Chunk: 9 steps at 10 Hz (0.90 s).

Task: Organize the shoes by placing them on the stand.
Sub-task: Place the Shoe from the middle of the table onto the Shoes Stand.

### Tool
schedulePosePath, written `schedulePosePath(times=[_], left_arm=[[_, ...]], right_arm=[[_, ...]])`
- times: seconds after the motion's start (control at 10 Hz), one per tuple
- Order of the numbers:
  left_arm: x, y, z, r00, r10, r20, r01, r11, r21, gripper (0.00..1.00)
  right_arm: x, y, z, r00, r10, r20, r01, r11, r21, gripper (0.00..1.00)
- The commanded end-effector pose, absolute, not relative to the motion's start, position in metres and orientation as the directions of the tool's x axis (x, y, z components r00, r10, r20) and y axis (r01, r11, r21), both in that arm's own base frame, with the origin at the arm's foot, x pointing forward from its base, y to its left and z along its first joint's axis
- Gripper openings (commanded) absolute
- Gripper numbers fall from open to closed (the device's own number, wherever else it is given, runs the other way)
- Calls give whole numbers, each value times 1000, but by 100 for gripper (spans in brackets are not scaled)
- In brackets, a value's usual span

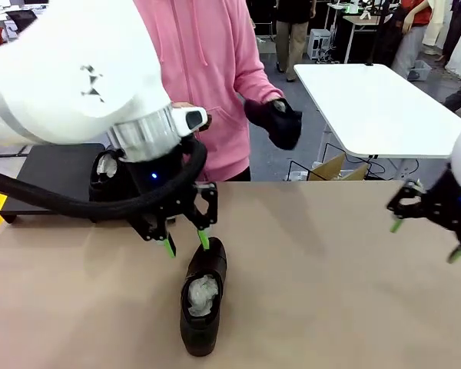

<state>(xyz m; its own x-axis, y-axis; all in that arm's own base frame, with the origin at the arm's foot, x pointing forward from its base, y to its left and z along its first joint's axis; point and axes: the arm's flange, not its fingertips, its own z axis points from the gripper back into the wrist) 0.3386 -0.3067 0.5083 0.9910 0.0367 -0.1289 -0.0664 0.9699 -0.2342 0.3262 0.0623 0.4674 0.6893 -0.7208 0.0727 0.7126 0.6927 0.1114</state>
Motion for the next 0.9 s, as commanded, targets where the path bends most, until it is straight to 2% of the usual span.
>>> schedulePosePath(times=[0.0, 0.1, 0.3, 0.5, 0.8], left_arm=[[339, -324, 484, 989, 48, -140, -85, 957, -278, 55], [340, -334, 467, 987, 69, -142, -109, 949, -295, 55], [339, -350, 439, 983, 71, -169, -121, 943, -309, 55], [338, -360, 416, 970, 93, -224, -151, 953, -262, 55], [335, -370, 395, 970, 111, -218, -157, 965, -208, 55]], right_arm=[[275, 30, 410, 593, -804, 28, 803, 594, 43, 100], [326, 62, 467, 689, -721, 73, 713, 693, 111, 100], [326, 62, 467, 689, -721, 73, 713, 693, 111, 100], [326, 62, 467, 689, -721, 73, 713, 693, 111, 100], [326, 62, 467, 689, -721, 73, 713, 693, 111, 100]])
